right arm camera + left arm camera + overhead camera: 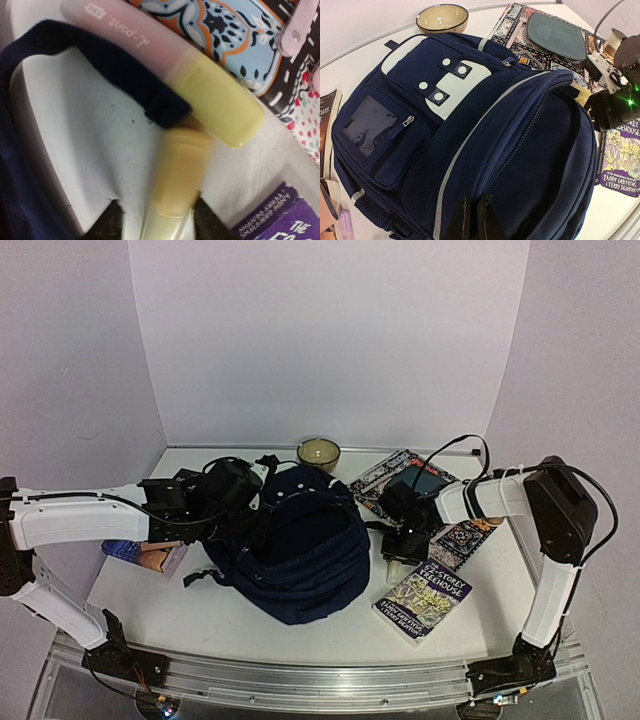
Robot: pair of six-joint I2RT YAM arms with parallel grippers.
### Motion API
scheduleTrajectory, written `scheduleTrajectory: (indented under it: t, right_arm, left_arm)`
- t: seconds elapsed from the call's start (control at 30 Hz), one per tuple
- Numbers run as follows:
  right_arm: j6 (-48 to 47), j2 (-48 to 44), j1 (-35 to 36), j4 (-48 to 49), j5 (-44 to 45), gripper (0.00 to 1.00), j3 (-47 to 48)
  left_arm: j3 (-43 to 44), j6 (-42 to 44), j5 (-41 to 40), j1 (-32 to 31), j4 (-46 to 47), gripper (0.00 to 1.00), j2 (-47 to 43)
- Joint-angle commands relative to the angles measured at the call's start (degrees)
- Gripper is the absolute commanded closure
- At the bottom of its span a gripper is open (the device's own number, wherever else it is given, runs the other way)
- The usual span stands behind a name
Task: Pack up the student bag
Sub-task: Pick up the pen from the center of the board, then place the pen in the upper front pocket of the bag.
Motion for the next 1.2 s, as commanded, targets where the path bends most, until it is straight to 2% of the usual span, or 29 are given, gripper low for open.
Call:
scheduleTrajectory:
  t: [0.0, 0.1, 0.27, 0.47, 0.63, 0.87, 1.17]
  right_arm:
    - [0.91, 2.37, -0.35, -3.23, -1.73, 0.79, 0.48]
    - [0.75, -0.47, -0.35, -3.13, -2.54, 0.91, -0.27]
    - [0.33, -8.34, -0.33, -3.1, -4.71, 1.0, -1.34]
    - [1.46, -17.11, -0.02, -1.85, -11.39, 1.0, -1.51]
    - [4.6, -21.34, 2.95, 3.38, -18.84, 1.0, -0.89]
    - [13.52, -20.24, 9.22, 13.63, -23.41, 1.0, 0.08]
    - [23.63, -14.35, 11.04, 23.74, -24.16, 1.0, 2.34]
  left_arm:
    - [3.45, -0.99, 0.2, 0.33, 2.66, 1.0, -2.04]
    - [3.59, -1.18, 0.69, 0.34, 2.66, 1.0, -2.53]
    - [3.59, -2.45, 1.05, 0.33, 2.79, 1.0, -2.94]
    - [3.6, -5.22, 0.56, 0.33, 2.93, 1.0, -2.89]
    - [4.4, -6.73, 2.11, 0.32, 3.22, 1.0, -2.41]
    - [5.3, -7.77, 3.48, 0.33, 4.33, 1.0, -2.11]
    - [4.92, -9.06, 4.77, 0.35, 5.19, 1.0, -2.74]
